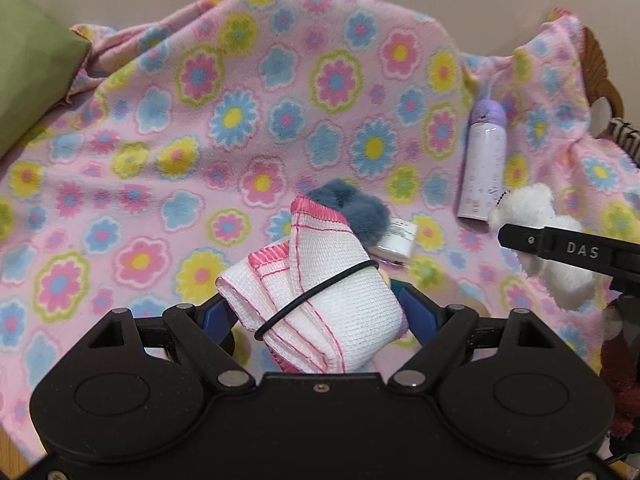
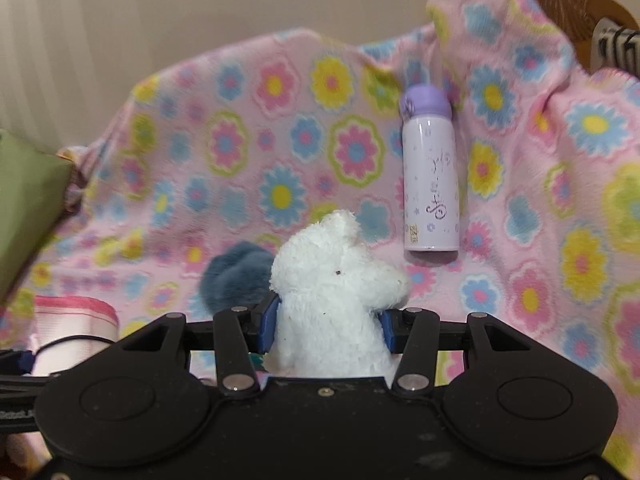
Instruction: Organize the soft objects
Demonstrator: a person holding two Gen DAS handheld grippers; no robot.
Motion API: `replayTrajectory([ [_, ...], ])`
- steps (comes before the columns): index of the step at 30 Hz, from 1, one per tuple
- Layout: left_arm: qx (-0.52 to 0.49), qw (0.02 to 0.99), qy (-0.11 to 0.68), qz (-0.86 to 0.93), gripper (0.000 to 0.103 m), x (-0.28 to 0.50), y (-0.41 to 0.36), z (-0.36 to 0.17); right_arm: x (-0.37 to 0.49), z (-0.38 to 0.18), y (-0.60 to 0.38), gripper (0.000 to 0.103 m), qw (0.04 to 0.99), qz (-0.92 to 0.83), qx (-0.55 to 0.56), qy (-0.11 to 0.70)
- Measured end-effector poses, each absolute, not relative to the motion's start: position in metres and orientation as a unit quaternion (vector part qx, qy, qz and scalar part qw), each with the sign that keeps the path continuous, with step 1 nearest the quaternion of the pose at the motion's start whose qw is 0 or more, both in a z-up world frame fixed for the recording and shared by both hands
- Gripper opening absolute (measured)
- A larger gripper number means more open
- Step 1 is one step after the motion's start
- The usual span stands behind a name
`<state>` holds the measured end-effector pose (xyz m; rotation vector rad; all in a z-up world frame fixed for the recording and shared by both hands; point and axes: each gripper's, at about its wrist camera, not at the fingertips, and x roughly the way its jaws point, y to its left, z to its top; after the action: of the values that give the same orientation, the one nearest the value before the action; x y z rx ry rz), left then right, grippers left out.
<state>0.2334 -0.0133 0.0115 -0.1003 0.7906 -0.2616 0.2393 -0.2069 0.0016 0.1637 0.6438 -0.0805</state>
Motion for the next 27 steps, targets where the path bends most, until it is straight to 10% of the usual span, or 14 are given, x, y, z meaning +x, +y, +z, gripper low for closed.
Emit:
replayTrajectory([
  [27,-0.036,0.921,0.363,-0.135,0.081,0.064,-0.002,0.031,0.025,0.019,-0.154,0.048,0.946,0.030,0.113,0.301],
])
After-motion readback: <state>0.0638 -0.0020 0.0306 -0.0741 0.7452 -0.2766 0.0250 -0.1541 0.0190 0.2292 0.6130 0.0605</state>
